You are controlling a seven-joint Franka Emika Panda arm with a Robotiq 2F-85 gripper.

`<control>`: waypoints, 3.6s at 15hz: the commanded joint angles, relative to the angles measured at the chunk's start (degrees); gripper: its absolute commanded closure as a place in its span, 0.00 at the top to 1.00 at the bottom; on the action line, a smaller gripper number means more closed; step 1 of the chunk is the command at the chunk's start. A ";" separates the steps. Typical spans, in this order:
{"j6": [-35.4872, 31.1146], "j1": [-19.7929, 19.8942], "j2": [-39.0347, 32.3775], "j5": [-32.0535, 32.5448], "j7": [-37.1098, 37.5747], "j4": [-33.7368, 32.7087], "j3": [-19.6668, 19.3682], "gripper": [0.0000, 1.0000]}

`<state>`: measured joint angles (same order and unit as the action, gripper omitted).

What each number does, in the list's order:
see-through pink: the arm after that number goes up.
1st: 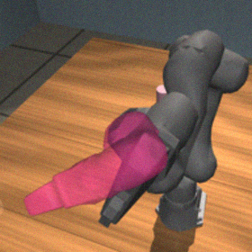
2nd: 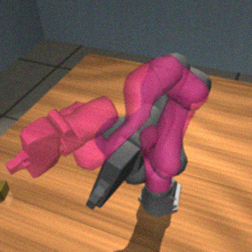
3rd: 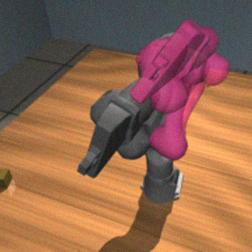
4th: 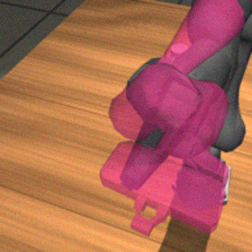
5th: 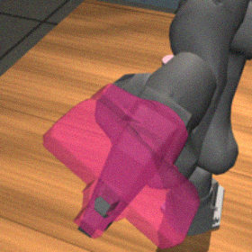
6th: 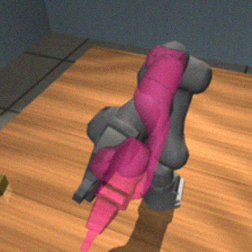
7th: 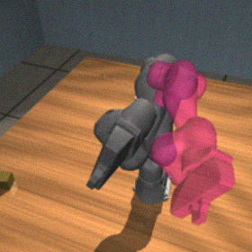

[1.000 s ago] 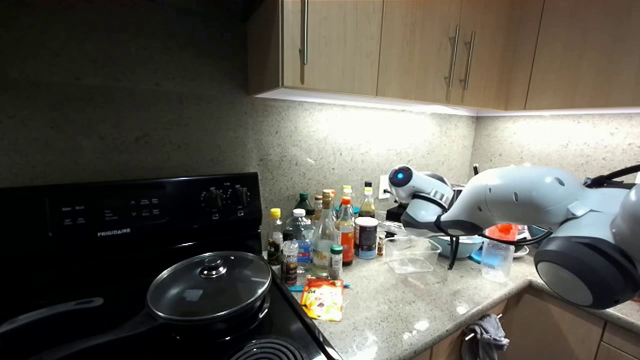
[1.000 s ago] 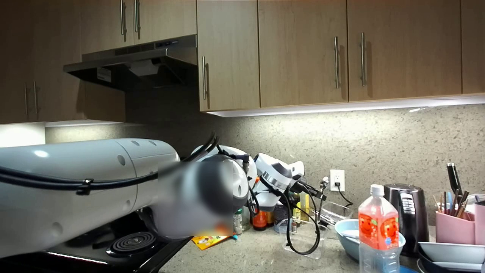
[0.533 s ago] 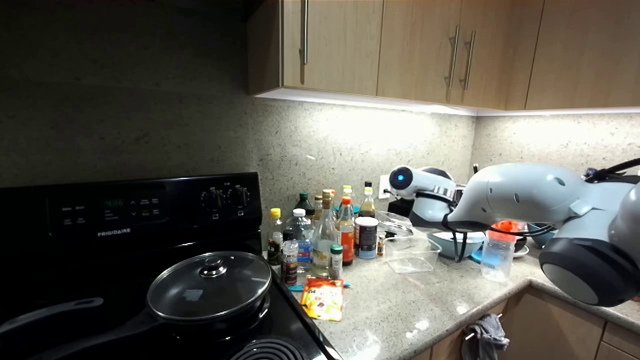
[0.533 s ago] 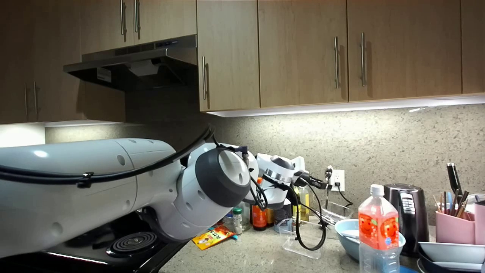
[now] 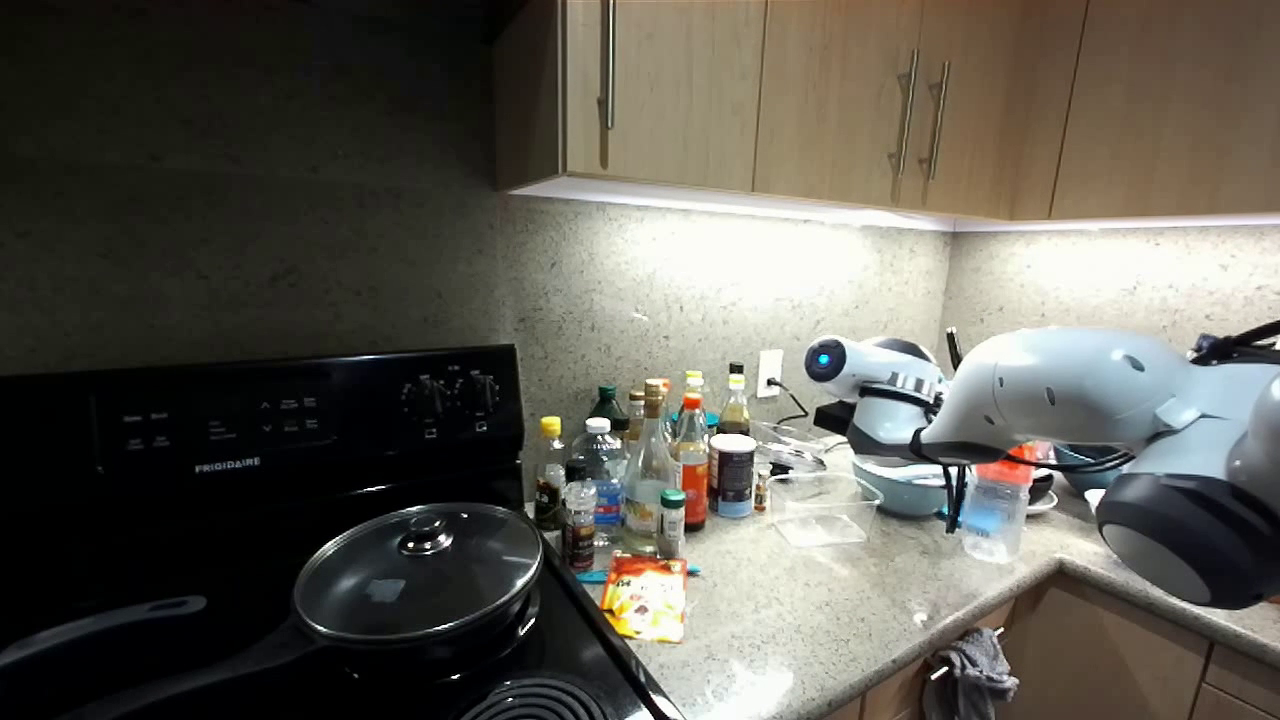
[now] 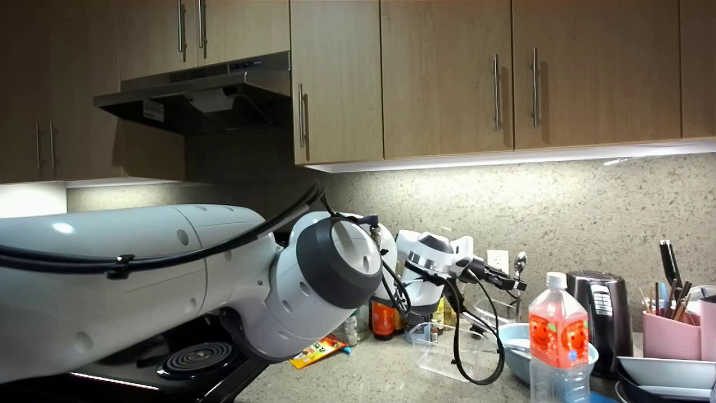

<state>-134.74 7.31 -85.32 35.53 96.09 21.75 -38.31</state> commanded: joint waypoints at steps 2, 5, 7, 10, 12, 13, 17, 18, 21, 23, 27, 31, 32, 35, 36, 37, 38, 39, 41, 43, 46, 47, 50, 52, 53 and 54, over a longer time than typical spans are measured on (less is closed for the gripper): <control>4.14 0.74 -0.04 -0.61 0.05 0.12 2.64 0.02; 5.12 1.03 -0.05 -0.68 0.32 0.02 4.61 0.02; 4.59 1.21 -0.04 -0.95 0.66 -0.26 6.14 0.02; 3.99 1.17 -0.05 -0.48 2.32 -0.54 7.40 0.02; 3.89 1.12 -0.04 -0.29 3.05 -0.71 8.00 0.02; 3.80 1.05 -0.04 -0.10 3.23 -0.76 8.21 0.02; 3.29 0.63 -0.03 -1.02 3.05 -0.60 7.88 0.02; 3.19 0.61 -0.04 -1.11 2.77 -0.62 8.03 0.02; 3.13 0.50 -0.04 -1.13 2.65 -0.62 8.02 0.02; 3.23 0.48 -0.04 -1.11 2.77 -0.62 7.96 0.02; 5.09 0.54 -0.04 0.80 4.86 -0.29 7.86 0.02; 5.44 0.81 -0.04 1.09 6.14 0.03 7.60 0.02; 5.63 0.89 -0.04 1.02 6.26 0.08 7.62 0.02; 6.13 1.07 -0.04 0.92 6.53 0.26 7.66 0.02; 6.34 1.13 -0.04 0.85 6.53 0.28 7.71 0.02; 6.55 1.20 -0.04 0.78 6.51 0.30 7.76 0.02; 6.74 1.27 -0.04 0.69 6.36 0.28 7.85 0.02; 6.90 1.33 -0.04 0.69 6.37 0.27 7.85 0.02; 6.82 1.47 -0.04 0.65 5.97 0.25 7.96 0.02; 4.02 2.04 -0.04 0.64 1.16 0.37 8.78 0.34; 4.37 1.60 -0.06 1.33 0.85 0.47 8.05 0.47; 4.36 1.59 -0.06 1.38 0.60 0.49 8.06 0.54; 4.54 1.66 -0.06 1.30 0.71 0.43 8.16 0.73; 4.68 1.73 -0.06 1.18 1.23 0.29 8.18 0.85; 4.68 1.75 -0.06 1.18 1.23 0.25 8.18 0.91; 4.61 1.77 -0.06 1.19 1.24 0.25 8.18 0.99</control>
<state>-128.98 8.75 -85.38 35.69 97.77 21.78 -30.17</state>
